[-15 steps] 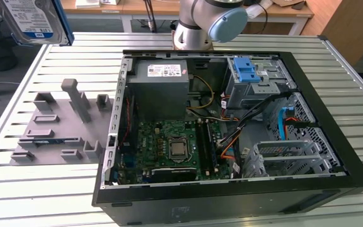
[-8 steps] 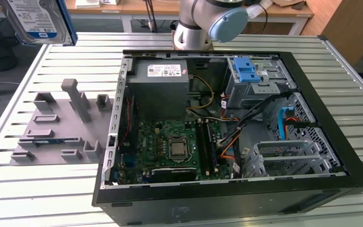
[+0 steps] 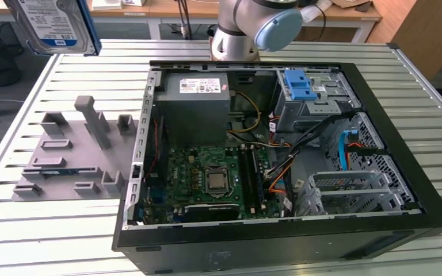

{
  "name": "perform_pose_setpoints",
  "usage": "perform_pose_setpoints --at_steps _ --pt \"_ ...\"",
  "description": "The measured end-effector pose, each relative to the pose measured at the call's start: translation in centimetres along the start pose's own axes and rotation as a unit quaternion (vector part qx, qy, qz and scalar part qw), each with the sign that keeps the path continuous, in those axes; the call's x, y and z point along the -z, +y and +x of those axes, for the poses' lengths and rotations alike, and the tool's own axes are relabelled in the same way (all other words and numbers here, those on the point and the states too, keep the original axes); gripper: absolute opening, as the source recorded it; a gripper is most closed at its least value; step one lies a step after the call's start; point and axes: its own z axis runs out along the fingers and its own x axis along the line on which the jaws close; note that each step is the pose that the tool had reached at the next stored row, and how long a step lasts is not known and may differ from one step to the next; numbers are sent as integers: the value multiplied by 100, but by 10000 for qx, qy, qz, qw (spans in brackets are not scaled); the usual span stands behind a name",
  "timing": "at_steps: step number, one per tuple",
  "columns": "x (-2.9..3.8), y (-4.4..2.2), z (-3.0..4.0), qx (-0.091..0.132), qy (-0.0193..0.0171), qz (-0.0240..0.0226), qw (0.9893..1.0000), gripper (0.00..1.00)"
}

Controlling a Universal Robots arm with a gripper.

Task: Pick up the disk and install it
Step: 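Pick up the disk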

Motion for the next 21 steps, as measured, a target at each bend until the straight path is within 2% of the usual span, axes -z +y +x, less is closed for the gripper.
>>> perform_pose_setpoints --at_steps 14,17,21 --pt "2 -244 -5 0 0 0 10000 37" --pt "3 -297 22 0 0 0 10000 37" --pt "4 -319 101 0 0 0 10000 37"
